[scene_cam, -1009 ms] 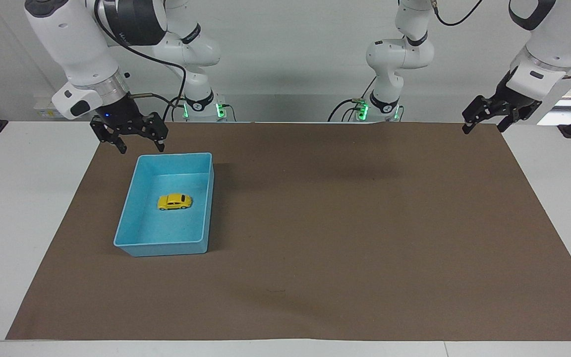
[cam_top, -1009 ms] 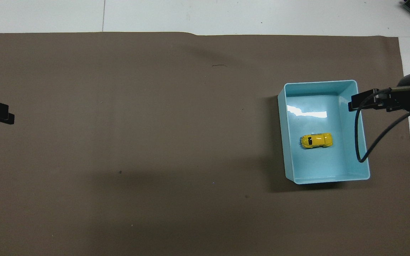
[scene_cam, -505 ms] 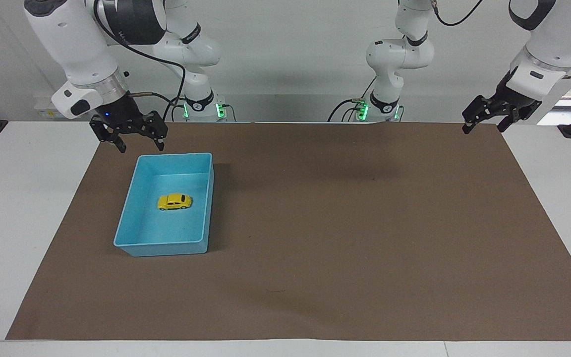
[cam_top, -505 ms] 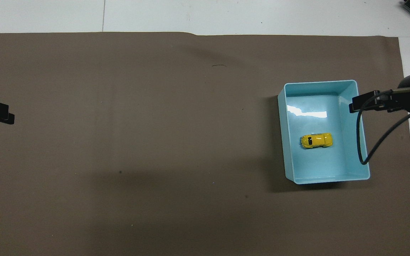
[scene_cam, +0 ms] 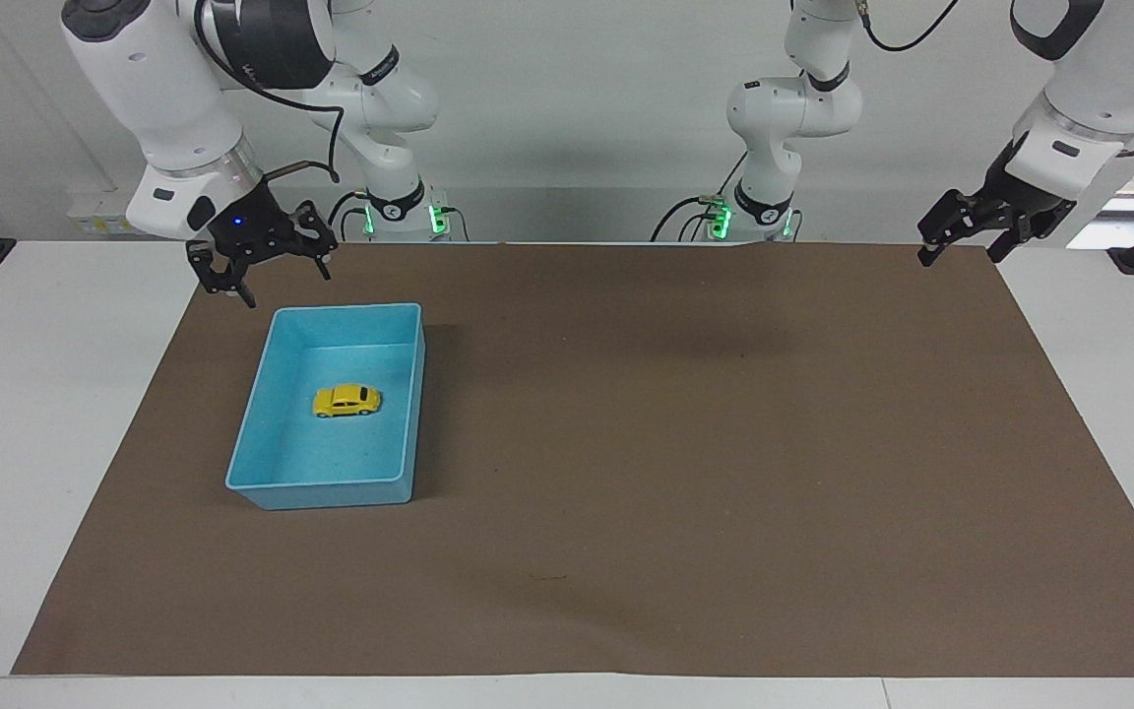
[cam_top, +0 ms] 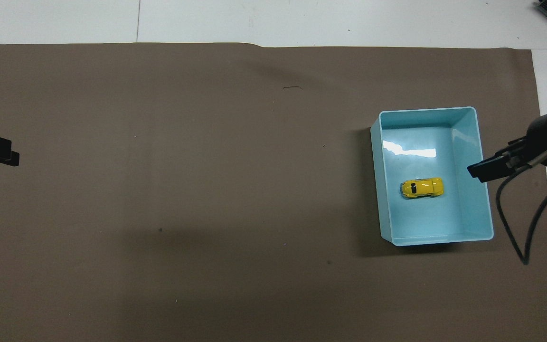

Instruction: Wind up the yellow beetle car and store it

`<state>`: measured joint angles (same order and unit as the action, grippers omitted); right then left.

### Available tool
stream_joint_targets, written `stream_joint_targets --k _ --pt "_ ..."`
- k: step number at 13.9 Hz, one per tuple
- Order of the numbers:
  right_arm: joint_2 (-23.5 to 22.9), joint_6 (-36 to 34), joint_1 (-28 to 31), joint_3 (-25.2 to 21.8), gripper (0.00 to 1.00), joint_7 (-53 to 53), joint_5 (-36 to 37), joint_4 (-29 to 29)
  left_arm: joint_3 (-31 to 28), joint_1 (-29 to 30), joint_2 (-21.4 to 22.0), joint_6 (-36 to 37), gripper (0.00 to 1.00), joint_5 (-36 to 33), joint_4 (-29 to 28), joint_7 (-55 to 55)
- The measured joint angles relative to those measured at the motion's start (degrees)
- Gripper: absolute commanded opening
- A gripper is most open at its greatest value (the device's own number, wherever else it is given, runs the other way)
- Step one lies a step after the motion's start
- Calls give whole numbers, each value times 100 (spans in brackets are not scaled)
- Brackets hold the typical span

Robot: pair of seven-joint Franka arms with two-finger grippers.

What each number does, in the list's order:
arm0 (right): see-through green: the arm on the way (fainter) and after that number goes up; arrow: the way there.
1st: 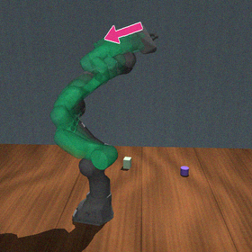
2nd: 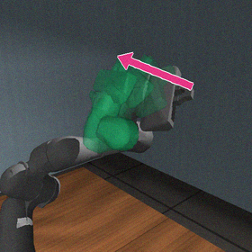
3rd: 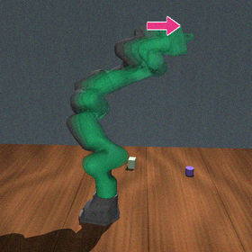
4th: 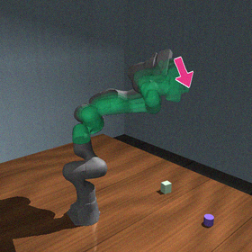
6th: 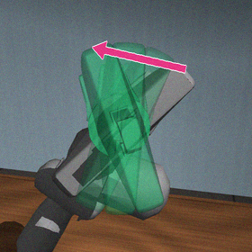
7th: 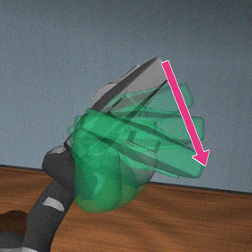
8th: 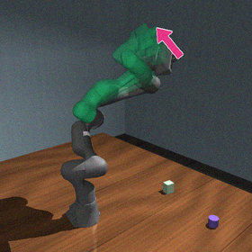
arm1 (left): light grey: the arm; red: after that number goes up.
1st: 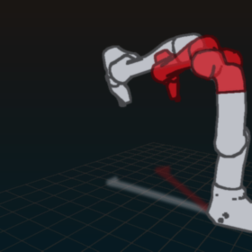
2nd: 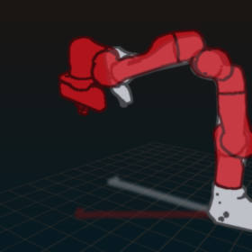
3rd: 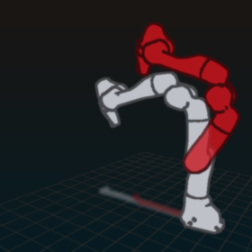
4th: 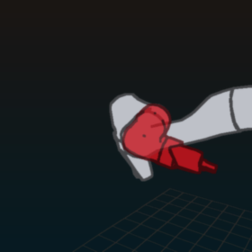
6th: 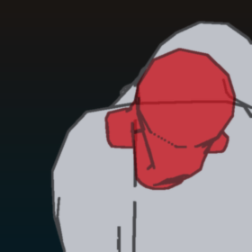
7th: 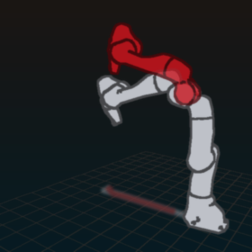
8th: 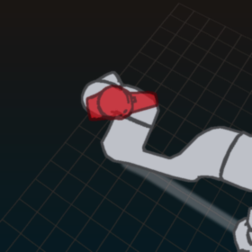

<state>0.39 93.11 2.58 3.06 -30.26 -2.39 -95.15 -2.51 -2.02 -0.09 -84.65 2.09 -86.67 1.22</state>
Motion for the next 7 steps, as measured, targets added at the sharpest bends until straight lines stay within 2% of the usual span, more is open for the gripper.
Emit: stream_joint_targets --k 2,7 --pt "102 206 -10 17 100 -673 58 -347 0 0 0 0 100 0 0 0" --pt "109 1448 7 8 100 -2733 286 -1369 0 0 0 0 100 0 0 0"
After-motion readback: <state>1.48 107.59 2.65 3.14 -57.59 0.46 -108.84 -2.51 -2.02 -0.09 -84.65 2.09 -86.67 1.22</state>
